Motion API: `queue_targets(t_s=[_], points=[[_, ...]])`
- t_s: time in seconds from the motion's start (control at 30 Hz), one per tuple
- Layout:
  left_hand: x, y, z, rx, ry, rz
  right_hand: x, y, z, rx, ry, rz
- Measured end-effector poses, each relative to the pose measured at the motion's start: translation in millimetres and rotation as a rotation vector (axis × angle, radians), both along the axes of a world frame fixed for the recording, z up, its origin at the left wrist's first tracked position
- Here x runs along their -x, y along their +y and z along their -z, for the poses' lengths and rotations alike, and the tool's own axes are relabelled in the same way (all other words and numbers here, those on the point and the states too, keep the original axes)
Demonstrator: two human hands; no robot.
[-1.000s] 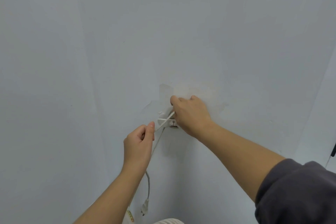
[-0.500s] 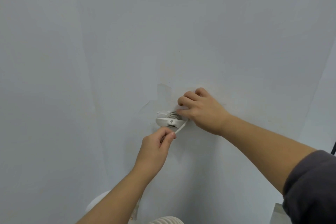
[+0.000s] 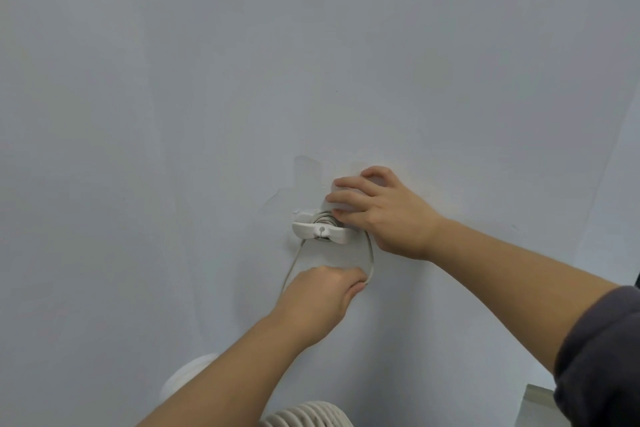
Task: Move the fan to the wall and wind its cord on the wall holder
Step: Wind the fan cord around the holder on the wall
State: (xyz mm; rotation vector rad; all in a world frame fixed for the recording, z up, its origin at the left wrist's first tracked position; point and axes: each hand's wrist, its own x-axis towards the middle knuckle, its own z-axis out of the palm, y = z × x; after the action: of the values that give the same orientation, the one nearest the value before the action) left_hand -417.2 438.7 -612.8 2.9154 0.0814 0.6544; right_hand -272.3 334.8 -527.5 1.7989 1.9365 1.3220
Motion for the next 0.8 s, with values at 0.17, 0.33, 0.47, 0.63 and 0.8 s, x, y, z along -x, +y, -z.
queue_targets(t_s=[0.17,0.33,0.47,0.63,0.8], points=[[-8.5,-2.3,-1.5,-0.302,0.168,-0.060,-0.2,1.8,0.9,-0.026,0.030,-0.021],[-12.6,3.4,-7.7,-0.471,0.378,-0.219,-3.6,5.0,2.7,-0.067,0.037,-0.076],[-13.5,2.2,-10.5,-0.510,0.433,-0.316,-3.6,4.6,3.7,-0.082,0.040,-0.076],[-11.6,15.3,-8.7,-0.467,0.430,-0.456,-3.1,5.3,4.8,-0.091,0.053,-0.060],[-2.4,33.0,0.9,-0.235,0.298,-0.567,-2.1,4.9,4.5,-0.103,0.072,-0.066]])
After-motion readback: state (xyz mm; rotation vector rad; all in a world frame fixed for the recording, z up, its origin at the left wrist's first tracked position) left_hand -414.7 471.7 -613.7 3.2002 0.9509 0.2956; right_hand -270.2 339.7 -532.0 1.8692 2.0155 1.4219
